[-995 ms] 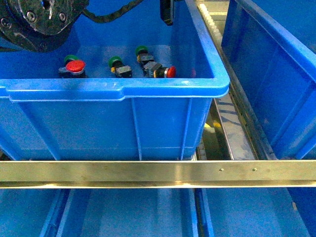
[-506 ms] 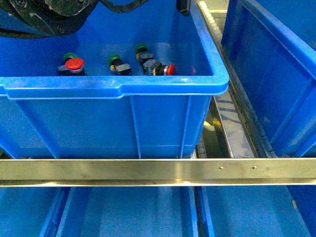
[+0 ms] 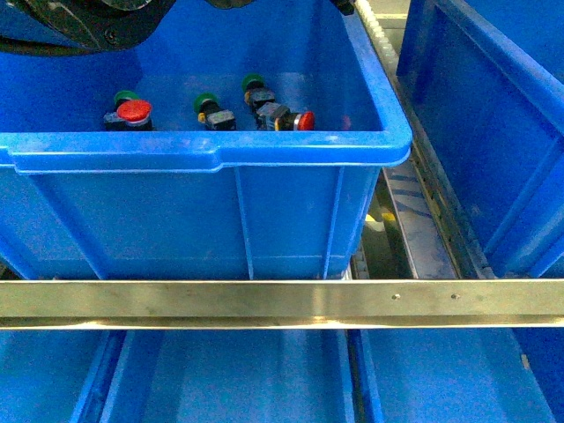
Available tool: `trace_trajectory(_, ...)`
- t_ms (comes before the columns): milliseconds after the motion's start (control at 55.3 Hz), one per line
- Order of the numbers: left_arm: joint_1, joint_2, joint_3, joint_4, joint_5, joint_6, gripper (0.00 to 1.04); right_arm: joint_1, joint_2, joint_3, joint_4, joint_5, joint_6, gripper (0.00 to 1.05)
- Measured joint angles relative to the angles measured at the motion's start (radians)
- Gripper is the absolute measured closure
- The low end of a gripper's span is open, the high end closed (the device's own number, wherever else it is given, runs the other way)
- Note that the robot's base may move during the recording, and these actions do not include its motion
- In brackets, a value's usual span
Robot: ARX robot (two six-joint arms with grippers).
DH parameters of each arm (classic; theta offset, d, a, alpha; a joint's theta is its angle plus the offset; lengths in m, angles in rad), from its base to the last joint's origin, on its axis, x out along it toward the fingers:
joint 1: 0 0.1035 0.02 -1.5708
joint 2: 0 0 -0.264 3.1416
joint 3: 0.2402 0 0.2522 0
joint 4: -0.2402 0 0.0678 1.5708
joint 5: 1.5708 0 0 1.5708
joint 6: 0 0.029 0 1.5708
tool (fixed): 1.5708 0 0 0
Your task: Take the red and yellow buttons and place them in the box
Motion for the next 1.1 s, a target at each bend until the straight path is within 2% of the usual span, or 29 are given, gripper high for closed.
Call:
trace_trajectory(326,-0.009,0.000,-0.003,-0.007,0.003,0.000,0.73,0.084,0.046,-0.001,0.004,0.028,0.005,0.06)
trace_trajectory(651,-0.020,0.000,-0.003,-0.023,0.002,0.022,0.73,0.128,0.034,0.000,-0.027,0.033,0.000,0.06)
trace_trajectory(1049,-0.046,0.021,0.002,-0.052,-0.023,0.037,0.73,0.086,-0.038,0.011,-0.077,-0.004,-0.011,0.06)
trace_trajectory(1103,-0.048,0.023,0.008,-0.054,-0.024,0.037,0.73,0.078,-0.044,0.011,-0.086,-0.012,-0.014,0.12)
